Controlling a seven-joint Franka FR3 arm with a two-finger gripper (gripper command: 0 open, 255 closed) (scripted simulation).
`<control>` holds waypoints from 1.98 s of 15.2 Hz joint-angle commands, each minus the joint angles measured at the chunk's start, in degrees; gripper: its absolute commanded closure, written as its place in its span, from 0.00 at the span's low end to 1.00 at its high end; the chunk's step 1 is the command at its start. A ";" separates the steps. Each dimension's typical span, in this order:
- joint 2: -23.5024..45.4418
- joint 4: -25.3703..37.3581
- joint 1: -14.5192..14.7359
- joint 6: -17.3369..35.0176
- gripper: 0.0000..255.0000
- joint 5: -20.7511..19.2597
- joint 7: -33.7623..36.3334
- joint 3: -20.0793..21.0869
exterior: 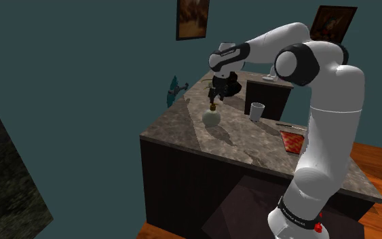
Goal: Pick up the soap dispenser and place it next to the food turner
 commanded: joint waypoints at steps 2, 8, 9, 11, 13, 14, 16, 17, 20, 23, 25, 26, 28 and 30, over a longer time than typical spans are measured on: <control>7.60 7.84 -1.96 -0.93 0.00 1.80 -2.28 0.05; 10.80 7.92 -2.70 1.97 0.00 2.71 -3.14 0.40; 11.08 7.55 -2.73 2.61 0.00 2.82 -3.21 0.45; 11.52 6.96 -2.77 3.61 0.00 3.00 -3.33 0.54; 11.54 6.98 -2.77 3.60 0.00 3.01 -3.33 0.54; 11.54 6.98 -2.77 3.60 0.00 3.01 -3.33 0.54; 11.54 6.98 -2.77 3.60 0.00 3.01 -3.33 0.54; 11.54 6.98 -2.77 3.60 0.00 3.01 -3.33 0.54; 11.53 6.98 -2.77 3.59 1.00 3.01 -3.33 0.54; 11.53 6.98 -2.77 3.59 1.00 3.01 -3.33 0.54; 11.52 6.97 -2.77 3.60 1.00 3.00 -3.33 0.54; 11.52 6.96 -2.77 3.61 1.00 3.00 -3.33 0.54; 11.54 6.98 -2.77 3.60 1.00 3.01 -3.33 0.54; 11.01 7.78 -2.74 2.31 1.00 2.78 -3.19 0.43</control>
